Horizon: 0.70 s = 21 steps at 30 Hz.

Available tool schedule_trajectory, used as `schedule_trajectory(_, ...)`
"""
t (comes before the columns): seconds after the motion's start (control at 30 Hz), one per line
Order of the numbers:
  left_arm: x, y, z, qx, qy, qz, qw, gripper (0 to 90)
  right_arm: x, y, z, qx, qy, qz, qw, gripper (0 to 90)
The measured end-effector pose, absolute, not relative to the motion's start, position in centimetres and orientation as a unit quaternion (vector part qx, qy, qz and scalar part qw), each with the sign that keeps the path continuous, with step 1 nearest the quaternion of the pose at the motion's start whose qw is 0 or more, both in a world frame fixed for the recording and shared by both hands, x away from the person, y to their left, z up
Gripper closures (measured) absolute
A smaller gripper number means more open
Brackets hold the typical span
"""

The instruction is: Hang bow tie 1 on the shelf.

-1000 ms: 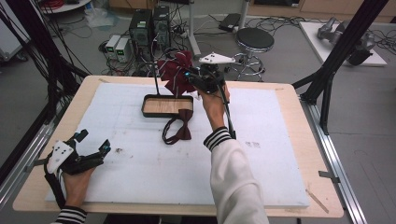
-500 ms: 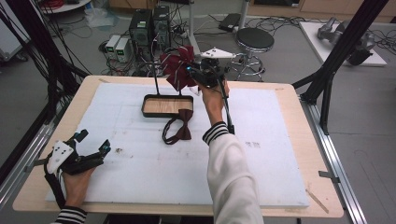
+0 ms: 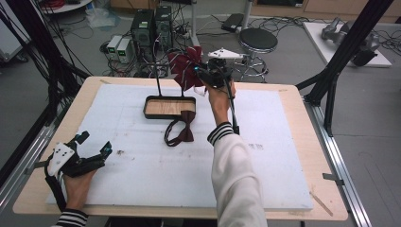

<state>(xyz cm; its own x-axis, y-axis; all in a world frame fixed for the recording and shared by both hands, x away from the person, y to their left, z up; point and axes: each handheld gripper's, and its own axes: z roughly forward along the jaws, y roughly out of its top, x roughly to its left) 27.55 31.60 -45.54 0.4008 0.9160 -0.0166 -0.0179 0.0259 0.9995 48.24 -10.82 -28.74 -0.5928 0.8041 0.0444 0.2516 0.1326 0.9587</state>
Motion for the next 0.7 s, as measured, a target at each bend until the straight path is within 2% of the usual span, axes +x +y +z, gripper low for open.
schedule_trajectory(0.7, 27.5, 31.6, -45.5, 0.58, 0.386, 0.388, 0.603, 7.1, 48.0, -12.6, -29.4, 0.376, 0.744, 0.489, 0.256, 74.8)
